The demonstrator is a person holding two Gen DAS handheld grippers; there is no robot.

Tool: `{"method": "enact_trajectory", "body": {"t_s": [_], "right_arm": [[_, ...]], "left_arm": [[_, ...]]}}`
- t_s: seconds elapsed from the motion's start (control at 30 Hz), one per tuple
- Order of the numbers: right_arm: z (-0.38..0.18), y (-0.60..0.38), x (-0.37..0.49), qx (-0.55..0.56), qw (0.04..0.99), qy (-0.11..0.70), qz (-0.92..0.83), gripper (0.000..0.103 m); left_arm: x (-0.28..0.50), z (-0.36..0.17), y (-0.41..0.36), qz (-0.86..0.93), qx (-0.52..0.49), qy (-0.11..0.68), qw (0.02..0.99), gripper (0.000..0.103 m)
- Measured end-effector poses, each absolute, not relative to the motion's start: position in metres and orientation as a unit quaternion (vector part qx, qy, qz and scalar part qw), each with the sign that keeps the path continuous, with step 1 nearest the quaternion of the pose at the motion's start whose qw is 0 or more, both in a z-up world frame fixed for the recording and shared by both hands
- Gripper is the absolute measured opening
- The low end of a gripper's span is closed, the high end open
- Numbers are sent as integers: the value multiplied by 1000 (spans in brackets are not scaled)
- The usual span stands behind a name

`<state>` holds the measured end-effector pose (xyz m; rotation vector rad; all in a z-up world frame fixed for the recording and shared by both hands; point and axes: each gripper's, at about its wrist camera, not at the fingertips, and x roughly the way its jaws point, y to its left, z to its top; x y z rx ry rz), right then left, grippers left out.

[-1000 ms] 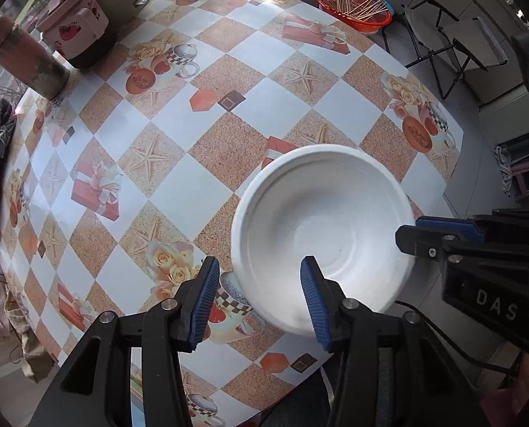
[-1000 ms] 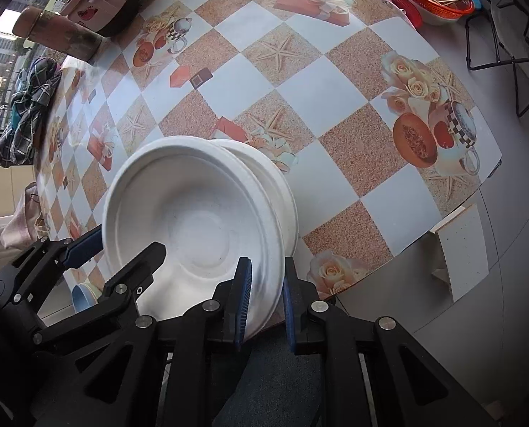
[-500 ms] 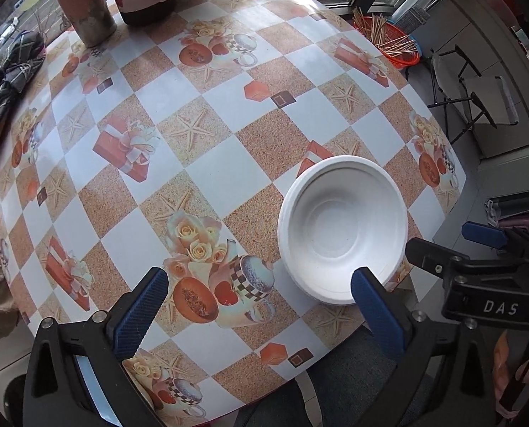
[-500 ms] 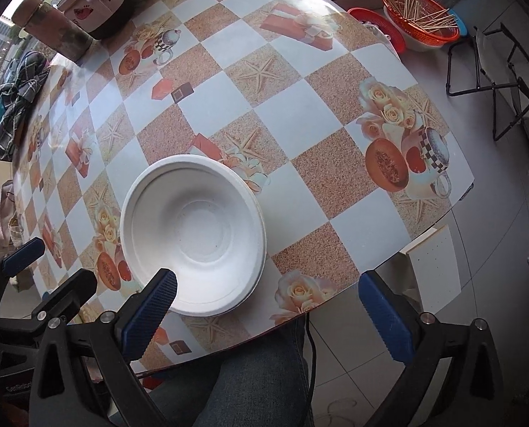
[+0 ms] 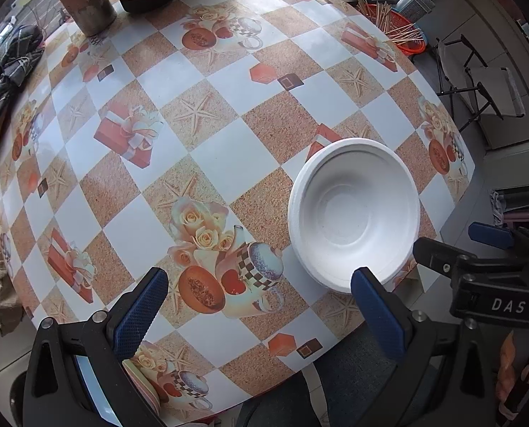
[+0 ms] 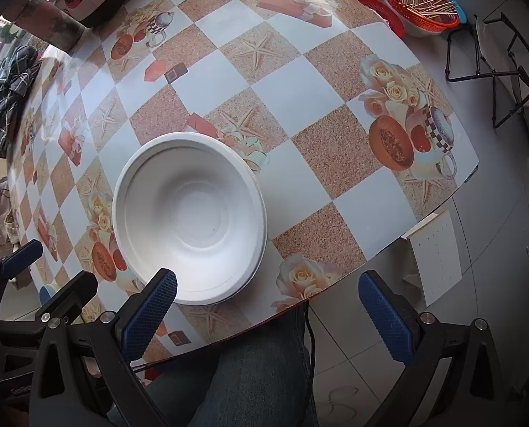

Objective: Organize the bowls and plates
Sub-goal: 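Move both grippers to the rim of the nested white bowls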

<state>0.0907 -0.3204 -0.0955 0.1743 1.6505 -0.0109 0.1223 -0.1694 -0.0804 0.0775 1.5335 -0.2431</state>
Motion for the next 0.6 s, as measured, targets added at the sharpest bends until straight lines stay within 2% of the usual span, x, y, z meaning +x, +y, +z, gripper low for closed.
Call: {"method": "enact_trajectory", "body": {"t_s": [0.6], "right_arm": [[-106,-321,84,81,657,749,-9,103]], "left_arm": [[121,-90,-170,-106,28,705,701,103]]}}
